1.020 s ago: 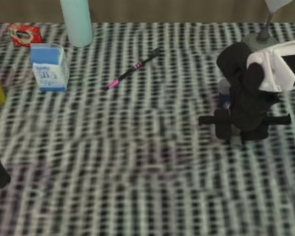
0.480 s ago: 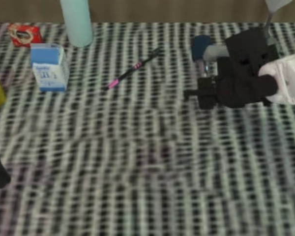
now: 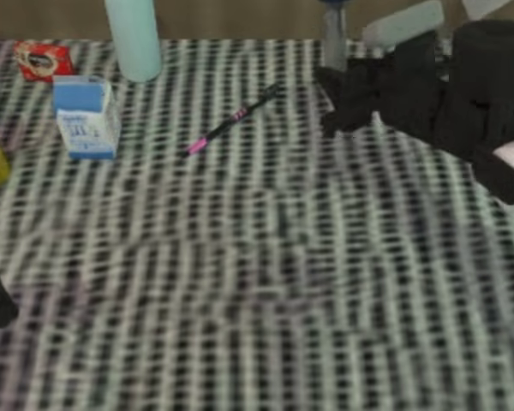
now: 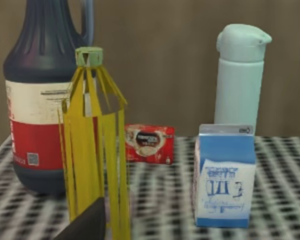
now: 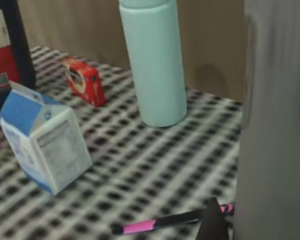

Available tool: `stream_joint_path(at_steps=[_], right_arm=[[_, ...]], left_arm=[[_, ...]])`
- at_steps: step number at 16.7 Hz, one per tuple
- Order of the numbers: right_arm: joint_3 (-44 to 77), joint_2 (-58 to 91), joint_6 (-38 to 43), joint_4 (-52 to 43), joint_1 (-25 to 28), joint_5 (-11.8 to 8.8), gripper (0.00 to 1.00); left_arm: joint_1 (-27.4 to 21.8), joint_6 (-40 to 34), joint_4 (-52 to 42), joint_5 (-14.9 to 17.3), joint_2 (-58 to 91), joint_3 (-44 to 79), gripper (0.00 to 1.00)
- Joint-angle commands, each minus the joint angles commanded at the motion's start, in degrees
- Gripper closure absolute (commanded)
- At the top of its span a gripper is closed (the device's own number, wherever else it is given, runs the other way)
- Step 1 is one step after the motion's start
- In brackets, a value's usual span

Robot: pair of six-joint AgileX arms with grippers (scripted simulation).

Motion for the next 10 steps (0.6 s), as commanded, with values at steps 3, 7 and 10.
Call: stream_joint_path(at_steps=[3,7,10], right_arm=[[-2.64,-3.40,-3.00,9.08,-0.06,-2.92,1.00],[-3.76,-5.26,-4.42,12.76,-0.13,-4.23,1.00],[-3.49,-5.06,-4.26,12.63,-0.09,-4.15,1.00]], left_arm=[[0.00,0.00,0.00,0.00,0.00,0.00,0.00],[0.00,0.00,0.00,0.00,0.00,0.00,0.00],[0.00,0.00,0.00,0.00,0.00,0.00,0.00]])
